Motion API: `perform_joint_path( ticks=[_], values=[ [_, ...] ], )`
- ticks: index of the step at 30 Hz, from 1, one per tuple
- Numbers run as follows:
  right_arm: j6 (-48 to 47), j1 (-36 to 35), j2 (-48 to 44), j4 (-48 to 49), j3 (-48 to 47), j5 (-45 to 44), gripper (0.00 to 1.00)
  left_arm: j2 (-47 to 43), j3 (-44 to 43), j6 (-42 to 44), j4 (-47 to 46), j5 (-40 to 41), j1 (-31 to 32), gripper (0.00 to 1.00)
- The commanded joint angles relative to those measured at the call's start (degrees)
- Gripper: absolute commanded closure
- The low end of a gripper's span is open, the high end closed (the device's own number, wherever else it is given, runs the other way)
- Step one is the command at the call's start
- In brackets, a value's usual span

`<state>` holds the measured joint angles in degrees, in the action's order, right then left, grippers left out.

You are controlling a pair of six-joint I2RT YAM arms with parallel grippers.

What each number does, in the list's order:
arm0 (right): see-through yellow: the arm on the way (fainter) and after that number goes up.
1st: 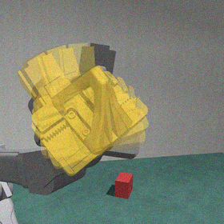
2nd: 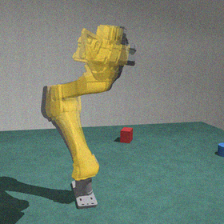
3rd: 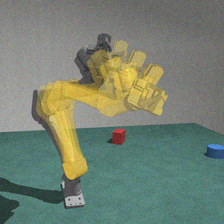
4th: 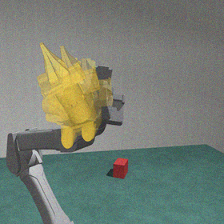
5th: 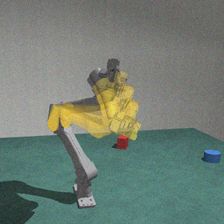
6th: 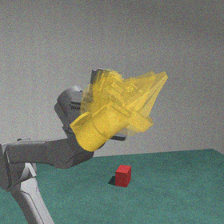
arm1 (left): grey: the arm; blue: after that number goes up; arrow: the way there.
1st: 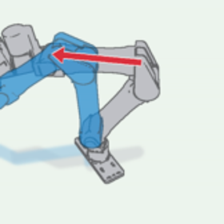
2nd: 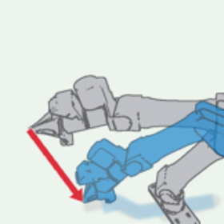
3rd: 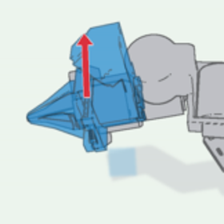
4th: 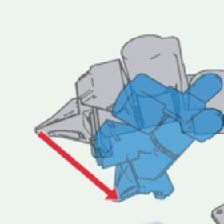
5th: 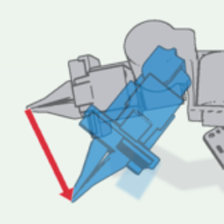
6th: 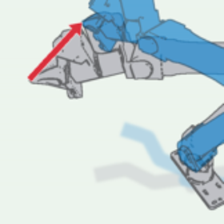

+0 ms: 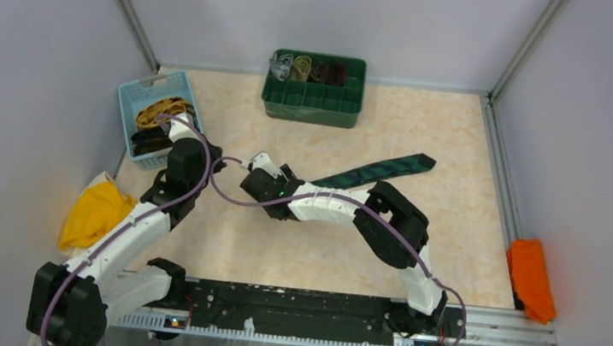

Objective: Roll the ties
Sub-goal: Roll the tie at the center of the board.

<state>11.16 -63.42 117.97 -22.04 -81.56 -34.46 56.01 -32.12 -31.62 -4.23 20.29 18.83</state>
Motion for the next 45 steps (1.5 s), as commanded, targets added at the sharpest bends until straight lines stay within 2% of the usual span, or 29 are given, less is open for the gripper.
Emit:
perform_joint_path(
  ticks=[1,5,7,12,16,24,26,27,31,34,40,45],
  values=[
    [3.3,2.1,0.6,-1.4,-1.1,0.7,0.32,-0.3,-1.1,2.1,-1.1,-0.1,-0.5,1.00],
    [5.2,3.4,0.8,-1.5,-0.1,2.3,0.32,-0.8,-1.3,2.8,-0.9,1.1,-0.7,1.00],
    [6.1,4.1,0.7,-1.2,0.9,3.6,0.36,-0.9,-1.4,2.8,-1.0,0.9,-0.9,1.00],
    [7.6,6.0,-0.6,2.0,4.2,6.5,0.53,-0.8,-1.3,2.1,-1.1,0.5,-1.0,1.00],
    [6.6,6.5,-1.7,5.0,5.7,7.5,0.61,-1.7,-0.4,0.9,-1.0,1.5,-1.1,1.00],
    [6.0,6.6,-8.1,15.1,10.8,14.9,0.66,-5.8,-0.1,1.1,0.4,3.1,-1.1,1.00],
    [5.5,6.6,-8.1,13.7,10.2,16.2,0.66,-6.1,0.3,1.2,-0.1,2.7,-1.1,1.00],
    [5.1,6.6,-7.6,11.7,8.9,15.9,0.66,-5.9,0.4,1.2,-0.5,2.3,-1.1,1.00],
    [2.8,6.5,-7.5,12.4,9.4,13.9,0.41,-0.3,0.4,1.6,-4.6,-1.7,-1.1,1.00],
    [1.2,6.6,-10.1,15.9,11.5,13.7,0.25,8.0,-0.7,2.5,-10.6,-7.0,-1.2,1.00],
    [-0.1,6.4,-18.6,18.8,13.7,15.2,0.22,27.2,-8.3,5.4,-17.6,-18.3,-1.3,1.00],
    [2.2,6.4,-28.6,16.3,18.6,14.1,0.22,41.2,-18.3,8.2,-16.6,-27.3,-1.4,1.00]
  ],
)
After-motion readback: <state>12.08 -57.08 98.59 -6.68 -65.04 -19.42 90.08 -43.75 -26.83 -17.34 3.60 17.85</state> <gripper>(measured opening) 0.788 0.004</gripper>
